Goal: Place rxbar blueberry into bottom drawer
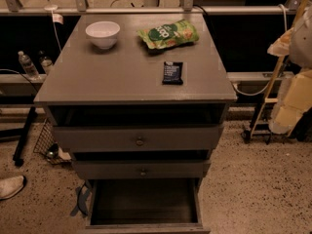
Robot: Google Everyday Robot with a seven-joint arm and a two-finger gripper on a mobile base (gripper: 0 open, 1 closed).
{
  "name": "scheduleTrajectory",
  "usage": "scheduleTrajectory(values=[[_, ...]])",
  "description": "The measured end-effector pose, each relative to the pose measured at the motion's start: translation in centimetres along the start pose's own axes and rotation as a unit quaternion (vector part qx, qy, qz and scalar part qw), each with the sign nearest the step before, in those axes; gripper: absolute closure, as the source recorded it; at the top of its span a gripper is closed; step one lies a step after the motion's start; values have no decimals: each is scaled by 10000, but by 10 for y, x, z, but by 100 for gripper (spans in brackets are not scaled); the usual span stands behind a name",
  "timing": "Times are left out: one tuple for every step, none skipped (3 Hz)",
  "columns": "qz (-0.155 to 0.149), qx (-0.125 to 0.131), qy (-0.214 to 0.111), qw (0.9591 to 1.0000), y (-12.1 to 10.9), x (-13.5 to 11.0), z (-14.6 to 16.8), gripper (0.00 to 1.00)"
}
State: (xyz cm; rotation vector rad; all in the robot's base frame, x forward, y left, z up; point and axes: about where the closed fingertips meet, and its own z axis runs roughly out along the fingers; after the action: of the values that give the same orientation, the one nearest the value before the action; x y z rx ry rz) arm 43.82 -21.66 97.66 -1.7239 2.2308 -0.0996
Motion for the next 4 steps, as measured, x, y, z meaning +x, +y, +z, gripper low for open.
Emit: scheduleTrajectory(values=[[35, -9, -8, 10000, -2, -2, 1, 0], [411, -134, -99, 9990, -27, -19, 19, 0], [1091, -226, -86, 9937, -81, -63, 54, 0], [2010, -32, 264, 9792, -118, -87, 91, 0]])
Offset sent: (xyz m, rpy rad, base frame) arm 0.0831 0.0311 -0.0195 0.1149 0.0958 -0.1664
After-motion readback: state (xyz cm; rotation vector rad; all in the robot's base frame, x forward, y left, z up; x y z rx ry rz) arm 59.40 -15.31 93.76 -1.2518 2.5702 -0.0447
